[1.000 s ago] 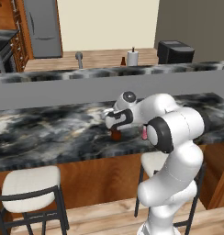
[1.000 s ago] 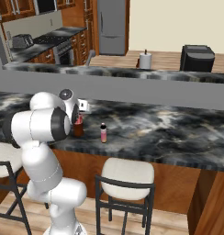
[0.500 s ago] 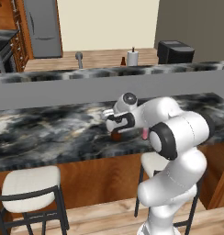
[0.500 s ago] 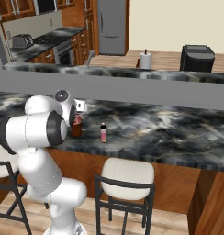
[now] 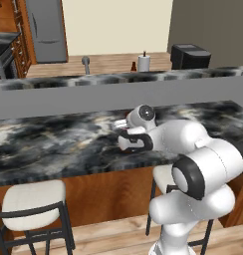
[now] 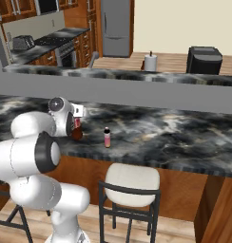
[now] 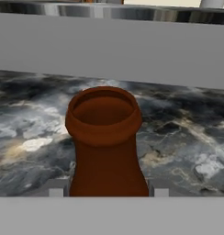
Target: Place the large bottle from the dining counter next to the other large bottle outside the sink, and place the small bottle from the dining counter next to the other small bottle inside the sink.
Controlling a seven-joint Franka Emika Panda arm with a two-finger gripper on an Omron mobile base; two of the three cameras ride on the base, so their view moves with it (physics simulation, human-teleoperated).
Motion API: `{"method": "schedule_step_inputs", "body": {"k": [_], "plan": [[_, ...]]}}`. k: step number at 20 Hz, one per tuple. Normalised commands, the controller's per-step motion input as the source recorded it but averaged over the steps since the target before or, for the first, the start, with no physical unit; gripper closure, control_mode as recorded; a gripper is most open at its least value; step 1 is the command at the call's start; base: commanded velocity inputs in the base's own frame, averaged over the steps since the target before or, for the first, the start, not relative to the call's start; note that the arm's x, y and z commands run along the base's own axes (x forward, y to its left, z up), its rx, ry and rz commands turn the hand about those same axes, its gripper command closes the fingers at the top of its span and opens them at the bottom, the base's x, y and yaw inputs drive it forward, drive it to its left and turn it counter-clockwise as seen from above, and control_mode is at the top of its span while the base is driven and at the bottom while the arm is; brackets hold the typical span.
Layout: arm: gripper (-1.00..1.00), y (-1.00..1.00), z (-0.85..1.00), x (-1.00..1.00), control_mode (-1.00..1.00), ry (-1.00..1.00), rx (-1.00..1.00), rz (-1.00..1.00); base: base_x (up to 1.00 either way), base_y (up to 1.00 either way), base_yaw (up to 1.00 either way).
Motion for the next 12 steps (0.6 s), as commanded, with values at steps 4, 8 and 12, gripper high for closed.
{"method": "schedule_step_inputs", "body": {"k": [4, 8, 12], "plan": [[1.0, -0.09, 0.1, -0.03, -1.0, -0.02, 0.04, 0.0, 0.0, 0.0, 0.0], [1.0, -0.01, 0.0, 0.0, -1.0, 0.0, 0.01, 0.0, 0.0, 0.0, 0.0], [1.0, 0.0, 0.0, 0.0, -1.0, 0.0, 0.0, 0.0, 0.0, 0.0, 0.0]]}}
